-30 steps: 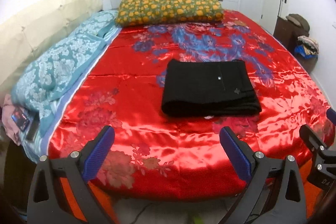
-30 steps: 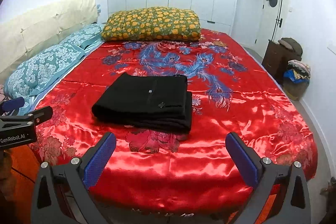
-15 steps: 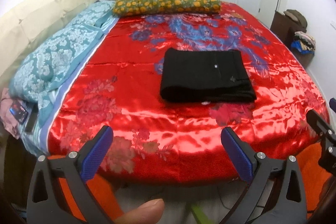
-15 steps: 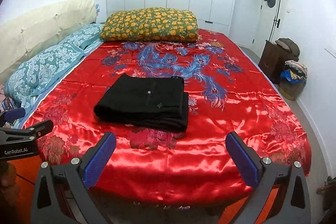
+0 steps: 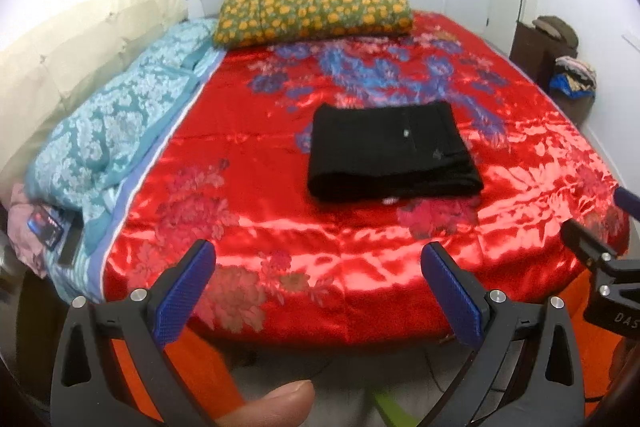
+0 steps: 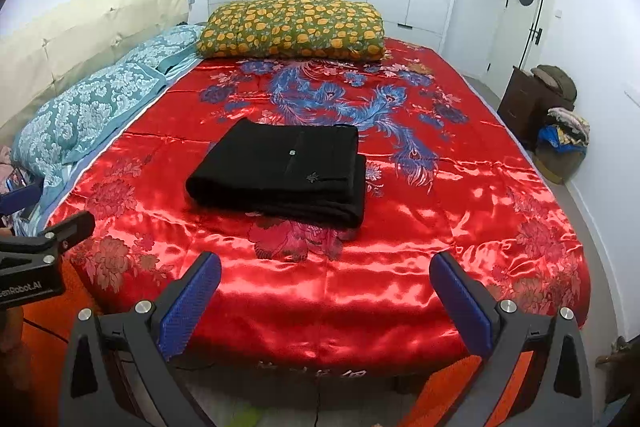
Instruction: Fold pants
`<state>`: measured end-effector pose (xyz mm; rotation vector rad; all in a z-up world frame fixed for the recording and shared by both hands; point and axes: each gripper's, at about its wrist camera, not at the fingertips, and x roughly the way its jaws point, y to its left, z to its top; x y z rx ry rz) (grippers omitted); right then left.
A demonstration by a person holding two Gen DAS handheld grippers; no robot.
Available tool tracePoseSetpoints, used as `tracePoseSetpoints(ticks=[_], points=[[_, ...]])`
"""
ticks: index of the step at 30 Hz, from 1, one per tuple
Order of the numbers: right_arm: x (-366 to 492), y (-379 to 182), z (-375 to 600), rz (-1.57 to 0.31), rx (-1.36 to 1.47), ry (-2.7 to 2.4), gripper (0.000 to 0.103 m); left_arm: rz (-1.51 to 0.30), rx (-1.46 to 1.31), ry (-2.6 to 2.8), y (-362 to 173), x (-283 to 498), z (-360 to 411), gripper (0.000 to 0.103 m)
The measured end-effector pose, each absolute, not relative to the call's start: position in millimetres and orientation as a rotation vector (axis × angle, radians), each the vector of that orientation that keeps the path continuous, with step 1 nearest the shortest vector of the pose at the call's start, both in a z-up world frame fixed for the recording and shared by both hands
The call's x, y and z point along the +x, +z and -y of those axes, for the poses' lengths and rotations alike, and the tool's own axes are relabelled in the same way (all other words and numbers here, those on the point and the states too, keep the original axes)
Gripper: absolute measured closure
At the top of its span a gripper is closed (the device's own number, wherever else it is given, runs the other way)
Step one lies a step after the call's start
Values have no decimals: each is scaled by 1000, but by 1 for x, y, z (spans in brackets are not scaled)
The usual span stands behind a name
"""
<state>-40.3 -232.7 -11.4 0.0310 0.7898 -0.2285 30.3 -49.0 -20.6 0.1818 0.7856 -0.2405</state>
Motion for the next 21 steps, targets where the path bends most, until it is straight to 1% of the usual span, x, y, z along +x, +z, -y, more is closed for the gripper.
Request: tracePoseSetpoints(ticks=[2, 4, 5, 6, 7, 9, 11, 16, 21], points=[[-46, -3, 234, -733, 56, -227, 0, -736, 173, -245, -10, 28, 46, 0], [-58, 14, 235, -606, 65, -261, 0, -687, 140, -235, 1, 27, 41, 0], [-68, 25, 235, -513, 61, -302, 0, -639, 128, -224, 6, 25, 39, 0], [-73, 31, 234, -470, 51, -330, 0, -575, 140, -214, 11, 21, 38, 0], [-74, 35, 233, -443, 42, -348, 0, -525, 168, -207, 14, 17, 40, 0], [-67, 36, 231, -475, 40, -304, 0, -464, 273, -204, 16, 12, 49, 0], [-60, 30, 232, -519, 42, -301, 0, -485, 292, -191, 17, 14, 53, 0], [-57, 24, 220, -552, -43, -323, 0, -680, 156, -282, 10, 23, 51, 0], [-58, 26, 215, -575, -19, -276, 0, -751, 164, -257, -5, 26, 55, 0]])
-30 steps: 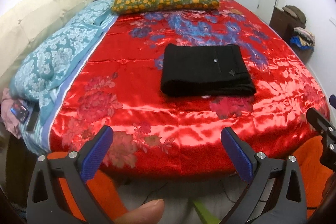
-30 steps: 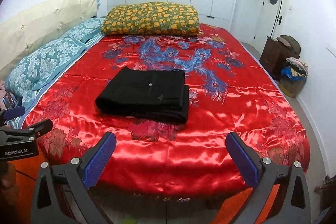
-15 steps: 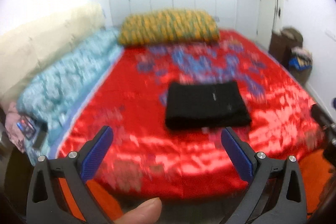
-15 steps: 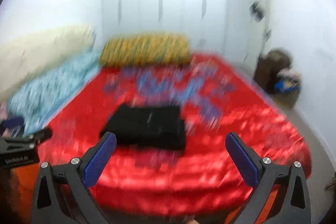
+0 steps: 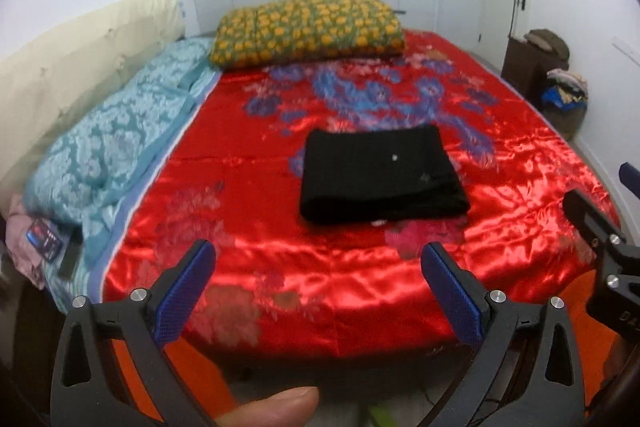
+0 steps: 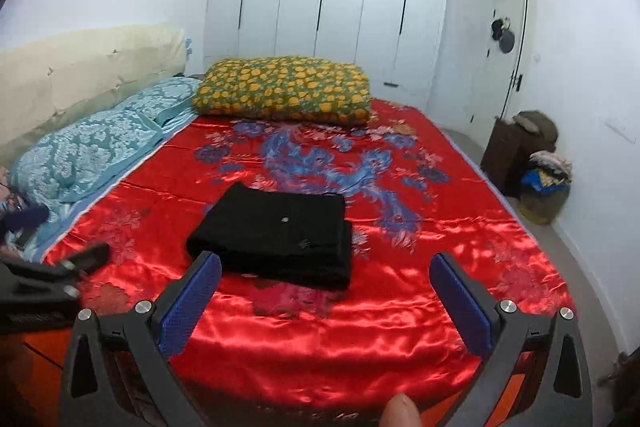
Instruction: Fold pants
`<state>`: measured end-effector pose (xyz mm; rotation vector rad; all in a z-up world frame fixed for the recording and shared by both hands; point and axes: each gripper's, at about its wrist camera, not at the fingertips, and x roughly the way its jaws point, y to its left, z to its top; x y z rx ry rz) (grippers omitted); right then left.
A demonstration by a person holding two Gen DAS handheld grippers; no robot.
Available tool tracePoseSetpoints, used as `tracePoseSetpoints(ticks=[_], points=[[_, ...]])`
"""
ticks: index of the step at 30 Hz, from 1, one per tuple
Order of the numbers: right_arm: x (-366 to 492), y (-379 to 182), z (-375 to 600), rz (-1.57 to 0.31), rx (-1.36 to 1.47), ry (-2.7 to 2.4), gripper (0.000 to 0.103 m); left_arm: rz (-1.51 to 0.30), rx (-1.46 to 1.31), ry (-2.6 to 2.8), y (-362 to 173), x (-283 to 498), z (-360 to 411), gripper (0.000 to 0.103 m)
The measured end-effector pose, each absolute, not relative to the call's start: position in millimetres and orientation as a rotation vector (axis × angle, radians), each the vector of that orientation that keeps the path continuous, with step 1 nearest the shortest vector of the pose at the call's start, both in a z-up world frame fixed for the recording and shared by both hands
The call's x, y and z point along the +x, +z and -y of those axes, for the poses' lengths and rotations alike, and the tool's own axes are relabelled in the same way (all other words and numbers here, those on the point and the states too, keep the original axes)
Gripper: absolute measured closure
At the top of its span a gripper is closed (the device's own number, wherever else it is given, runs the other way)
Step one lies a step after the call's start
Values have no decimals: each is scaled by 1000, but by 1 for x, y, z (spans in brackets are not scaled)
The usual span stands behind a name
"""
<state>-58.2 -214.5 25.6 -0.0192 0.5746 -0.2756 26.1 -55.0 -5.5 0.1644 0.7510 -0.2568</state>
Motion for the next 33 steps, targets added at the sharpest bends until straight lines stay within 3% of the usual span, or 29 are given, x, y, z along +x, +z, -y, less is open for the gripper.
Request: tracePoseSetpoints(ticks=[33], points=[[-46, 5, 222, -707, -15, -377, 0, -834, 186, -298, -24, 25, 71, 1]])
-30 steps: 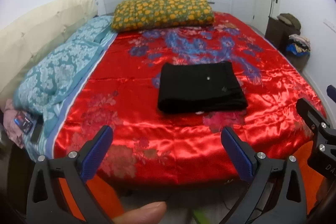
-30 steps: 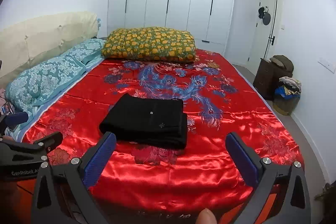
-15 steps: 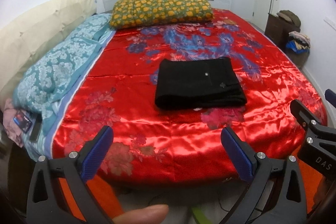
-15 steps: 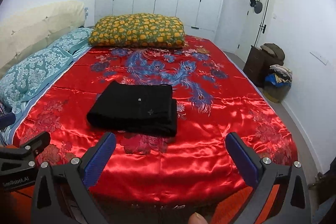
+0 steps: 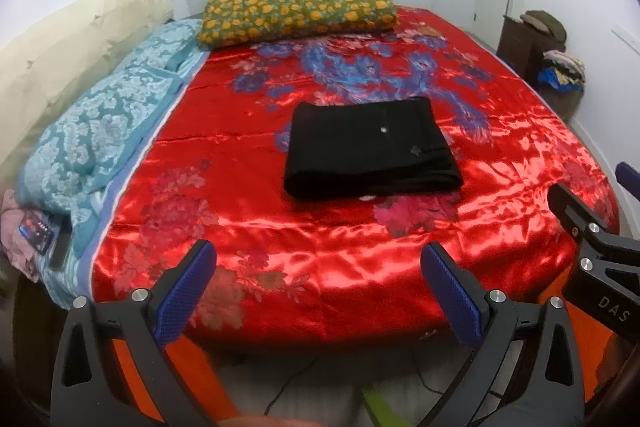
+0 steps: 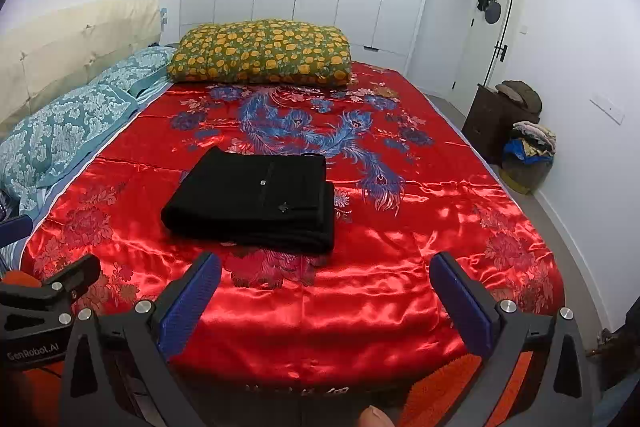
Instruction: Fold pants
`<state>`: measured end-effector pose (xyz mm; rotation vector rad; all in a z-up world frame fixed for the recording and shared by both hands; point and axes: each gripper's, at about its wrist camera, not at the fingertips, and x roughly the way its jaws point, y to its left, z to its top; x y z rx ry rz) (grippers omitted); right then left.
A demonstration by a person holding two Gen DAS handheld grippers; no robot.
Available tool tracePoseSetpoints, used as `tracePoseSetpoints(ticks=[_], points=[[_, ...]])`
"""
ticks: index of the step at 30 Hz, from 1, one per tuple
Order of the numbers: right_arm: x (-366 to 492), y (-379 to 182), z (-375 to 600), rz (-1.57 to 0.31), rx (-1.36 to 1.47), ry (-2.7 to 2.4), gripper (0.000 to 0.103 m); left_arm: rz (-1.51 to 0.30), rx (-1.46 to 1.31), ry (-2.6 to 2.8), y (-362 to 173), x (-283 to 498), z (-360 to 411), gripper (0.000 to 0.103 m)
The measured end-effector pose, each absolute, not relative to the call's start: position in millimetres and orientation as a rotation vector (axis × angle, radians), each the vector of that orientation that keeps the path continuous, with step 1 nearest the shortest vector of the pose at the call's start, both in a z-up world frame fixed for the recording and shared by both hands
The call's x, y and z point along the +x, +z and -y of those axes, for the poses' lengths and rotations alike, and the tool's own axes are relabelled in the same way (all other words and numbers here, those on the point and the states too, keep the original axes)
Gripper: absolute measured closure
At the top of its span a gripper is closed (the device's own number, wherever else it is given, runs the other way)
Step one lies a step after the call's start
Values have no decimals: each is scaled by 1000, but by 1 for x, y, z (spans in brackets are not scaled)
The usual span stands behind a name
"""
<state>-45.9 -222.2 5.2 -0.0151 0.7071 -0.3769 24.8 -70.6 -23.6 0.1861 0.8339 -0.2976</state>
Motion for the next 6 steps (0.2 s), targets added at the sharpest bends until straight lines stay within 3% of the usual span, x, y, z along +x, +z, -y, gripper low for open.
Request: tracePoseSetpoints(ticks=[6], points=[[-45, 6, 225, -704, -13, -381, 0, -828, 188, -316, -22, 22, 76, 1]])
